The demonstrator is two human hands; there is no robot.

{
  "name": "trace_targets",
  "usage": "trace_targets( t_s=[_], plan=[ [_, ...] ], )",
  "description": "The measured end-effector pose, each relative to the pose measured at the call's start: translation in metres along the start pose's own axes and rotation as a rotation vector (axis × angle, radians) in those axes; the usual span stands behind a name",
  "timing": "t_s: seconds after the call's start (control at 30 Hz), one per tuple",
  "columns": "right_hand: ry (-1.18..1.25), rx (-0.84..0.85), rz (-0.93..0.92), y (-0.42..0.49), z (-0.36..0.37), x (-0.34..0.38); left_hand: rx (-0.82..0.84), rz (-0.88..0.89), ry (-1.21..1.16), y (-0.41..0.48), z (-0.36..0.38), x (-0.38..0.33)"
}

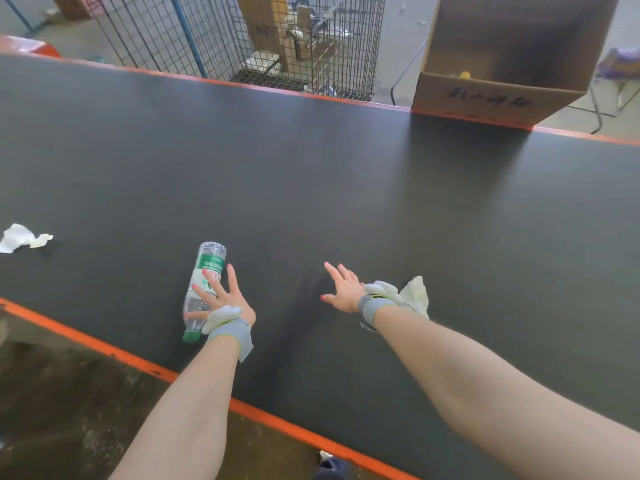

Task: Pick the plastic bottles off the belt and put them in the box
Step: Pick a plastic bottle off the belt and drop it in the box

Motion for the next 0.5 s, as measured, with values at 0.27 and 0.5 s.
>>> trace_targets(
  t_s=[0.27,0.5],
  plan=[
    [0.041,-0.019,0.032,-0.005,-0.025,-0.025,0.157,0.067,-0.222,0.025,0.011,-0.031],
    [0.078,-0.060,0.116,-0.015,-0.089,-0.095,0.379,0.288,-0.668,-0.024,-0.025,-0.188]
  ],
)
Point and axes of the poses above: each hand's wrist, its own y-axis towards the middle knuckle, its own z-axis out of the palm, x = y × z, the point moved 8 cm from there along y, towards the middle knuckle, and after that the axes turned 13 degrees about x, right-handed, at the moved point
